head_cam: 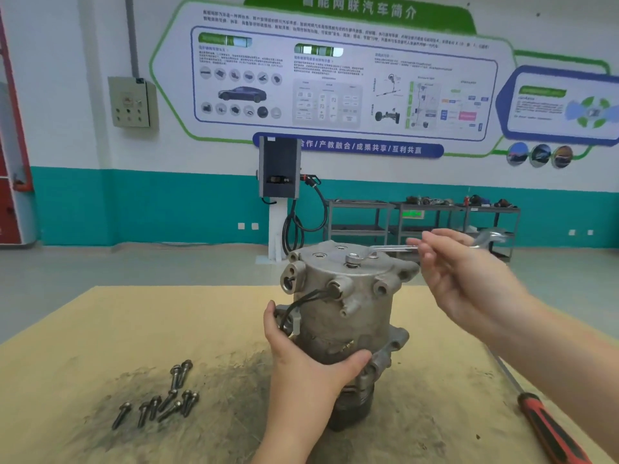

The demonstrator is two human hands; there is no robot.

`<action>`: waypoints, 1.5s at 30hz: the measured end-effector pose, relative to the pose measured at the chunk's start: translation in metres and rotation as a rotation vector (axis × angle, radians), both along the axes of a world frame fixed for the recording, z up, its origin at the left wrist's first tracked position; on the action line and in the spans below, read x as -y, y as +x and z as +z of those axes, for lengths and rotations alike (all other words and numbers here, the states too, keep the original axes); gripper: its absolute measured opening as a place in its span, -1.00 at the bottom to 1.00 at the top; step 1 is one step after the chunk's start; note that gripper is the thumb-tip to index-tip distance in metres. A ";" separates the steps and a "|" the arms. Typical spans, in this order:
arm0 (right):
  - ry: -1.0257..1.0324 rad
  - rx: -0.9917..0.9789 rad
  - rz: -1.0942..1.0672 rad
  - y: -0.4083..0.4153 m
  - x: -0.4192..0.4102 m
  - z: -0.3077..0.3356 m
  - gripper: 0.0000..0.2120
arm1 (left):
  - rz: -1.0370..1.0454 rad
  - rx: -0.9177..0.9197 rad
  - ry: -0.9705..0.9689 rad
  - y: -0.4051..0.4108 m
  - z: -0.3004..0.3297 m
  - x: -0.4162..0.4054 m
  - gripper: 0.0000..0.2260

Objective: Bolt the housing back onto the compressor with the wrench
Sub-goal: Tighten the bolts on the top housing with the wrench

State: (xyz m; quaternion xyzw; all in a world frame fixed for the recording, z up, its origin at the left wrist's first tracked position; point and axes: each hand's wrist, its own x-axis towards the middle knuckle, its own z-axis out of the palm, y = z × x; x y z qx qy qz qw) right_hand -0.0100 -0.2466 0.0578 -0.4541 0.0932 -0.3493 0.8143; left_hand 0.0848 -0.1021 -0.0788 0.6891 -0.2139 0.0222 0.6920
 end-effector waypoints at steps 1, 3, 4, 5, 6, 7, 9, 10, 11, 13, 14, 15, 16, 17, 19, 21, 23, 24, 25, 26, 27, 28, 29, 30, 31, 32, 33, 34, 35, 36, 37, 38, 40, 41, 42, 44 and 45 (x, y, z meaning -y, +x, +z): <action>-0.130 0.089 -0.064 -0.010 -0.010 -0.012 -0.91 | 0.005 0.003 -0.002 0.000 0.000 0.001 0.14; -0.544 0.166 -0.238 -0.023 -0.030 -0.026 -0.85 | 0.012 0.000 -0.011 -0.001 0.000 0.001 0.15; -0.816 0.180 -0.346 -0.024 -0.039 -0.026 -0.82 | 0.015 -0.007 -0.012 -0.002 0.000 0.001 0.15; -1.107 0.197 -0.436 -0.023 -0.047 -0.023 -0.80 | 0.022 -0.012 -0.008 -0.002 0.000 0.001 0.15; -1.390 0.209 -0.497 -0.020 -0.055 -0.015 -0.78 | 0.031 -0.010 -0.002 -0.002 0.000 0.001 0.16; -1.642 0.203 -0.525 -0.016 -0.064 -0.006 -0.76 | 0.037 -0.008 0.004 -0.001 -0.001 0.002 0.17; -2.086 0.018 -0.480 0.004 -0.086 0.012 -0.79 | 0.043 -0.006 0.003 0.000 -0.002 0.003 0.18; -2.259 -0.136 -0.425 0.018 -0.098 0.021 -0.82 | 0.040 -0.010 0.001 0.001 -0.002 0.003 0.18; -2.356 -0.239 -0.383 0.033 -0.108 0.029 -0.86 | 0.034 -0.019 0.004 0.002 -0.002 0.004 0.17; -2.338 -0.353 -0.298 0.064 -0.118 0.043 -0.89 | 0.027 -0.037 0.019 0.002 -0.002 0.004 0.15; -2.303 -0.410 -0.261 0.078 -0.120 0.049 -0.87 | 0.024 -0.041 0.013 0.003 -0.002 0.005 0.13; -2.252 -0.467 -0.220 0.090 -0.118 0.053 -0.84 | 0.020 -0.042 0.001 0.004 -0.003 0.005 0.12; -2.184 -0.536 -0.164 0.102 -0.112 0.057 -0.83 | 0.014 -0.038 -0.009 0.004 -0.004 0.005 0.11; -2.106 -0.613 -0.101 0.111 -0.105 0.061 -0.82 | 0.010 -0.031 -0.014 0.005 -0.005 0.006 0.11; -1.908 -0.743 0.006 0.120 -0.090 0.069 -0.85 | 0.003 -0.023 -0.016 0.005 -0.005 0.005 0.13; -1.575 -0.806 0.098 0.124 -0.071 0.078 -0.90 | -0.001 -0.025 -0.010 0.004 -0.005 0.004 0.14; -1.182 -0.913 0.153 0.123 -0.050 0.078 -0.85 | -0.006 -0.019 -0.001 0.003 -0.004 0.003 0.15; -1.017 -0.956 0.175 0.119 -0.040 0.075 -0.82 | -0.006 -0.013 0.004 0.003 -0.004 0.003 0.16; -0.880 -0.966 0.193 0.115 -0.032 0.071 -0.82 | -0.004 -0.009 0.006 0.003 -0.004 0.003 0.18; -0.755 -0.935 0.210 0.112 -0.026 0.069 -0.84 | -0.002 -0.006 0.008 0.004 -0.005 0.003 0.19; -0.634 -0.866 0.223 0.108 -0.021 0.067 -0.85 | -0.001 -0.005 0.012 0.004 -0.005 0.003 0.20; -0.537 -0.779 0.222 0.104 -0.018 0.066 -0.86 | 0.000 -0.008 0.018 0.003 -0.004 0.002 0.21; -0.497 -0.709 0.205 0.103 -0.018 0.066 -0.86 | 0.004 -0.013 0.023 0.003 -0.003 0.002 0.21; -0.534 -0.672 0.180 0.103 -0.019 0.068 -0.83 | 0.011 -0.015 0.029 0.002 -0.002 0.001 0.21; -0.639 -0.676 0.148 0.104 -0.023 0.069 -0.77 | 0.015 -0.013 0.033 0.002 -0.001 0.001 0.21; -0.788 -0.710 0.108 0.106 -0.028 0.071 -0.72 | 0.015 -0.010 0.034 0.001 -0.001 0.001 0.20; -0.953 -0.755 0.069 0.107 -0.034 0.071 -0.69 | 0.013 -0.008 0.033 0.001 0.000 0.001 0.20; -1.113 -0.792 0.038 0.108 -0.038 0.071 -0.69 | 0.012 -0.010 0.033 0.001 0.000 0.001 0.20; -1.258 -0.797 0.013 0.110 -0.040 0.069 -0.72 | 0.011 -0.016 0.033 0.001 0.000 0.001 0.21; -1.371 -0.770 -0.004 0.112 -0.040 0.067 -0.77 | 0.008 -0.024 0.033 0.002 -0.001 0.001 0.22; -1.439 -0.732 -0.014 0.114 -0.039 0.065 -0.79 | 0.001 -0.031 0.031 0.003 -0.001 0.002 0.23; -1.478 -0.706 -0.019 0.114 -0.036 0.063 -0.77 | -0.009 -0.036 0.030 0.004 -0.002 0.002 0.24; -1.554 -0.727 -0.070 0.112 -0.028 0.058 -0.68 | -0.023 -0.040 0.030 0.005 -0.003 0.002 0.26; -1.598 -0.779 -0.148 0.112 -0.023 0.056 -0.68 | -0.027 -0.039 0.031 0.006 -0.003 0.001 0.26; -1.639 -0.859 -0.256 0.110 -0.017 0.053 -0.71 | -0.030 -0.037 0.030 0.005 -0.003 0.001 0.27; -1.697 -1.027 -0.395 0.099 -0.003 0.048 -0.71 | -0.030 -0.028 0.024 0.004 -0.003 0.001 0.25; -1.743 -1.097 -0.385 0.090 0.005 0.045 -0.69 | -0.026 -0.024 0.017 0.004 -0.004 0.001 0.23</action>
